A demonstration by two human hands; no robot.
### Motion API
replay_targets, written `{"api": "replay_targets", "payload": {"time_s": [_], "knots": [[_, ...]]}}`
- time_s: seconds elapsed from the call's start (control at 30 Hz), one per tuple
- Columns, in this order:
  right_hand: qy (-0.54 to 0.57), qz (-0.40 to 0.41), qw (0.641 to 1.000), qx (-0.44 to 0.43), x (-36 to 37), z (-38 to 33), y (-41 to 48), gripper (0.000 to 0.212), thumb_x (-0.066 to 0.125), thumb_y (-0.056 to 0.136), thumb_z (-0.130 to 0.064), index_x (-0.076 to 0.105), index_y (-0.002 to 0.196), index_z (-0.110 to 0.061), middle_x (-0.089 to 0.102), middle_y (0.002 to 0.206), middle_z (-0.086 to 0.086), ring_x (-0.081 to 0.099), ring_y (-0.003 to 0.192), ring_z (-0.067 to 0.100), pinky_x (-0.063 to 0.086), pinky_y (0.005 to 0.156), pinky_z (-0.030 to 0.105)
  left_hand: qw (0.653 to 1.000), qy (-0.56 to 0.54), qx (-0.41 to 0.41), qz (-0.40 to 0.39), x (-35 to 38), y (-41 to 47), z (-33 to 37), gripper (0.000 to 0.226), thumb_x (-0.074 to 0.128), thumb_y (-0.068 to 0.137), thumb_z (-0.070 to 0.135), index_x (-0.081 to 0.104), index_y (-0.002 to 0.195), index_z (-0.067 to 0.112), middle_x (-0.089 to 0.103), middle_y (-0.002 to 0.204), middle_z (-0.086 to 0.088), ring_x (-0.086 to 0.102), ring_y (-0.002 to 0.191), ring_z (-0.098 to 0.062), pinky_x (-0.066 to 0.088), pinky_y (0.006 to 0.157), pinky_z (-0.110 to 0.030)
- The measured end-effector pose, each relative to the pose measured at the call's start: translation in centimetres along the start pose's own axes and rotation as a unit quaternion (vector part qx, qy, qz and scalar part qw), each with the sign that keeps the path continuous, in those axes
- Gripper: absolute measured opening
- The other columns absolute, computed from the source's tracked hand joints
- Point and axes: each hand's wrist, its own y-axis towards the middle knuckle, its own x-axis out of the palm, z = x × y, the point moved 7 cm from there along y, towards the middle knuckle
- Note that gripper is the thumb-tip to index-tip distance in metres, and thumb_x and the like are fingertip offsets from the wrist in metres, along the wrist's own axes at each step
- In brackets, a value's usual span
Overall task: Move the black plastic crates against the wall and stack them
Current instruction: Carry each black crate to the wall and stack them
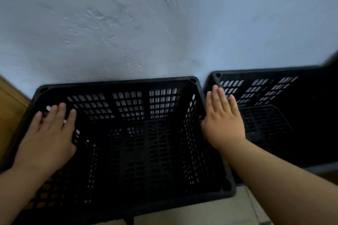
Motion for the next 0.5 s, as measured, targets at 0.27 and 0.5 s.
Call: {"api": "replay_targets", "payload": {"time_s": [0.27,0.5], "knots": [[-0.086,-0.004,0.992,0.095,-2.3,21.7,-0.6,0.063,0.013,0.095,-0.025,-0.020,0.145,-0.008,-0.028,0.154,0.010,-0.027,0.142,0.022,-0.033,0.103,0.037,0.980,-0.043,0.092,0.174,-16.6,3.2,23.4,0.076,0.067,0.069,0.029,0.045,0.134,-0.003,0.042,0.141,-0.028,0.043,0.130,-0.040,-0.010,0.114,-0.034],[-0.123,-0.066,0.985,0.101,3.7,41.6,0.4,0.063,0.014,0.095,-0.024,-0.024,0.143,-0.010,-0.035,0.147,0.007,-0.027,0.142,0.022,-0.043,0.084,0.035,0.990,-0.028,0.066,0.118,-16.3,8.4,40.1,0.079,0.051,0.087,0.041,0.007,0.148,0.012,0.004,0.156,-0.014,0.010,0.146,-0.028,-0.033,0.101,-0.033]]}}
